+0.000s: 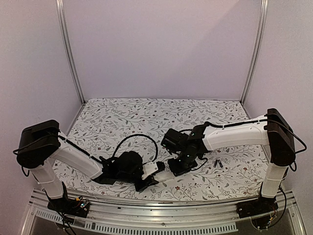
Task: Load the batteries into the remote control
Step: Load the battery into the battery compartment.
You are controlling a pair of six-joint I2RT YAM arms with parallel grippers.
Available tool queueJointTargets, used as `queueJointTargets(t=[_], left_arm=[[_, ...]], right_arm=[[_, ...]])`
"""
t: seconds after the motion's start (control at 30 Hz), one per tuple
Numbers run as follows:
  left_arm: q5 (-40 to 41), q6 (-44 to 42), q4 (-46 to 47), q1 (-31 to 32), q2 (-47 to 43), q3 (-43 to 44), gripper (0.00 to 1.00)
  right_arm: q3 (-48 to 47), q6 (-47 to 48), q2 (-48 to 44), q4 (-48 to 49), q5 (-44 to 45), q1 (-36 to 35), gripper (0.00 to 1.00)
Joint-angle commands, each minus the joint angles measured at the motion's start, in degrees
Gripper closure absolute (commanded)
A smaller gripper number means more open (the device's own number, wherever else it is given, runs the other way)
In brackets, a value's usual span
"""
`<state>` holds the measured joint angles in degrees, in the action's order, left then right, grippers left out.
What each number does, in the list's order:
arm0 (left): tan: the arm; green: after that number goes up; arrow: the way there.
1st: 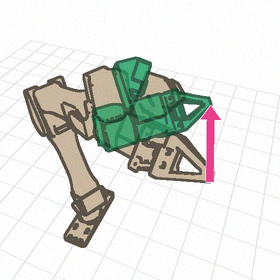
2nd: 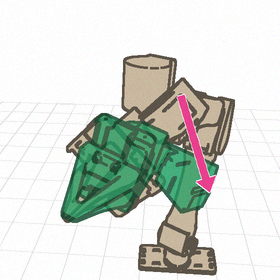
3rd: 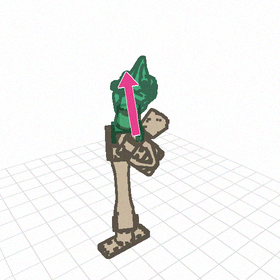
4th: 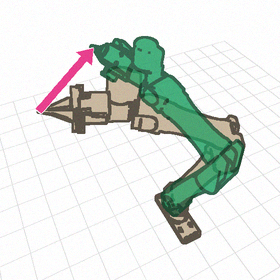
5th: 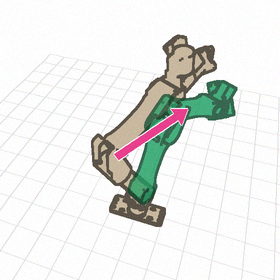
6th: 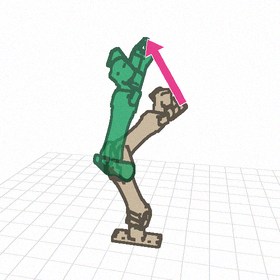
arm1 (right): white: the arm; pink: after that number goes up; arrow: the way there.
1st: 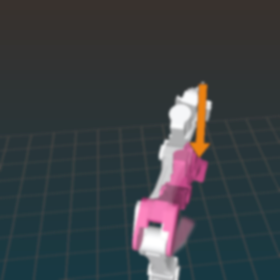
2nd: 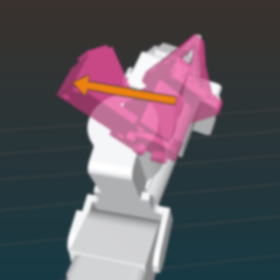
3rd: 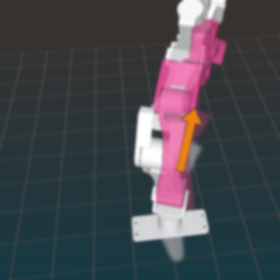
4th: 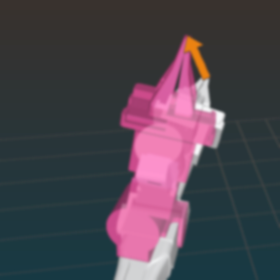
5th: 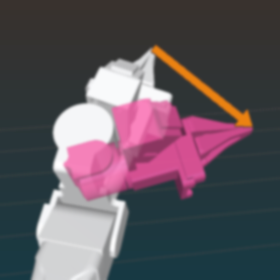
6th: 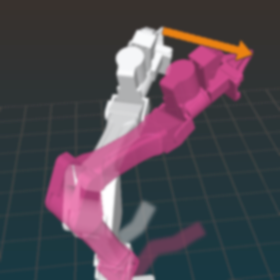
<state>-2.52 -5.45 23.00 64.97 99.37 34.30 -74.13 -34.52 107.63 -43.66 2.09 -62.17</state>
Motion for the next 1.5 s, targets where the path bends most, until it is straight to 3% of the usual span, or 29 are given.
queueJointTargets(t=[0.0, 0.33, 0.73, 1.47], left_arm=[[-1.0, -0.2, -1.1, -0.2, 1.0, 0.2, 0.75], [-1.3, -0.1, -0.9, -0.2, 0.7, -0.2, 0.75], [-0.9, -0.3, -0.9, -0.2, 0.7, -0.1, 0.75], [-0.4, -0.5, -1.5, -0.3, 1.1, 0.2, 0.75]], right_arm=[[3.0, -1.0, 3.5, -2.3, 3.8, 1.2, 0.91], [4.3, -1.5, 3.4, -3.7, 6.8, 2.3, 0.92], [2.5, 2.7, 0.9, 0.9, 1.0, 2.5, 0.91], [6.4, 1.0, -4.7, 2.3, -3.5, 3.9, 0.94]])
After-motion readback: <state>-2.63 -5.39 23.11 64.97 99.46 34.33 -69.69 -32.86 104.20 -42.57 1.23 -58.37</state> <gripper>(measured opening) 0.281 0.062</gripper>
